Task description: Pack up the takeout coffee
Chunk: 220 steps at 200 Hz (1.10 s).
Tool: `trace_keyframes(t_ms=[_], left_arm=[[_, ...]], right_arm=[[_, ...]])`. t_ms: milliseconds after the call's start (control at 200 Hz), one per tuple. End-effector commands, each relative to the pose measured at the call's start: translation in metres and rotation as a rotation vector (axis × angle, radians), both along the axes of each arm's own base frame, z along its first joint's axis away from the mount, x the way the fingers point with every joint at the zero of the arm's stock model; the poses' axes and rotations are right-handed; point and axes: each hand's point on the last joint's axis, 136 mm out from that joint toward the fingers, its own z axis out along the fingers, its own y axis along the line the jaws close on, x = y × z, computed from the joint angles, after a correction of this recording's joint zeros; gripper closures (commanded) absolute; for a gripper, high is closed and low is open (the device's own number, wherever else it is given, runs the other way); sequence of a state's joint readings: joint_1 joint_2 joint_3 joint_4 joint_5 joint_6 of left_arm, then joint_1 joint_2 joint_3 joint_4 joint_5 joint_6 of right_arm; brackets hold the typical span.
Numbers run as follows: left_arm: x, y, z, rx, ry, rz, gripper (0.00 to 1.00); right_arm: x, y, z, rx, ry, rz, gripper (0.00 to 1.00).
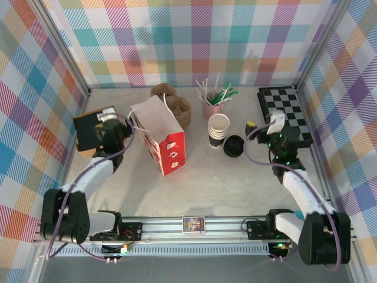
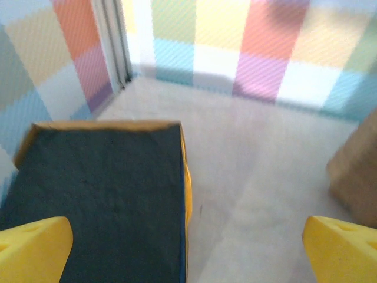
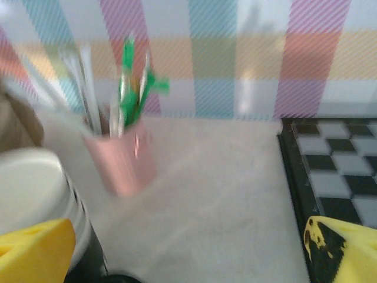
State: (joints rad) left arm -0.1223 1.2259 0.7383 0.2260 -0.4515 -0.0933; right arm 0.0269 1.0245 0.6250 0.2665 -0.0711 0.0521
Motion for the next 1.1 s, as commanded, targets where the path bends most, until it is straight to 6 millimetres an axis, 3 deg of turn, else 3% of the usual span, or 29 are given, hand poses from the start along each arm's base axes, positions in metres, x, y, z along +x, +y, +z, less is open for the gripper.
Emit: trace_keyframes(t_ms=[0, 35, 80, 205, 340, 435, 490, 560, 670, 790, 910, 1095], left_arm=[[-0.040, 0.026, 0.018, -0.090, 0.114, 0.214, 0.00], [-0.053, 0.035, 0.028, -0.151, 0.124, 0.302, 0.00], [-0.060, 0.035, 0.044, -0.230, 0.151, 0.315, 0.00], [-0.054, -0.001, 0.076, -0.341, 0.227, 0.108, 0.01], [-0.065, -0.024, 0.122, -0.381, 0.182, 0.008, 0.02], [-0.080, -0.043, 0.145, -0.378, 0.203, -0.068, 0.03], [-0.090, -0.057, 0.145, -0.354, 0.257, -0.112, 0.03], [-0.106, -0.071, 0.132, -0.312, 0.355, -0.137, 0.03], [-0.134, -0.079, 0.110, -0.319, 0.462, -0.111, 0.03], [-0.153, -0.089, 0.102, -0.420, 0.484, -0.133, 0.03], [-0.154, -0.100, 0.095, -0.452, 0.517, -0.149, 0.02], [-0.137, -0.134, 0.080, -0.516, 0.555, -0.205, 0.03]], right_arm=[[-0.043, -0.050, 0.014, 0.215, 0.397, -0.407, 0.01], [-0.049, -0.059, 0.016, 0.260, 0.443, -0.490, 0.01], [-0.051, -0.048, 0.022, 0.301, 0.482, -0.442, 0.00], [-0.055, -0.019, 0.045, 0.467, 0.504, -0.322, 0.01], [-0.045, 0.027, 0.061, 0.478, 0.707, -0.085, 0.00], [-0.041, 0.040, 0.069, 0.470, 0.759, -0.026, 0.00], [-0.039, 0.044, 0.069, 0.464, 0.797, 0.000, 0.02], [-0.039, 0.053, 0.062, 0.456, 0.861, 0.041, 0.07], [-0.038, 0.065, 0.050, 0.413, 0.933, 0.068, 0.15], [-0.034, 0.074, 0.047, 0.378, 0.932, 0.074, 0.19], [-0.029, 0.085, 0.040, 0.377, 0.953, 0.096, 0.21], [-0.025, 0.099, 0.032, 0.339, 0.960, 0.098, 0.23]])
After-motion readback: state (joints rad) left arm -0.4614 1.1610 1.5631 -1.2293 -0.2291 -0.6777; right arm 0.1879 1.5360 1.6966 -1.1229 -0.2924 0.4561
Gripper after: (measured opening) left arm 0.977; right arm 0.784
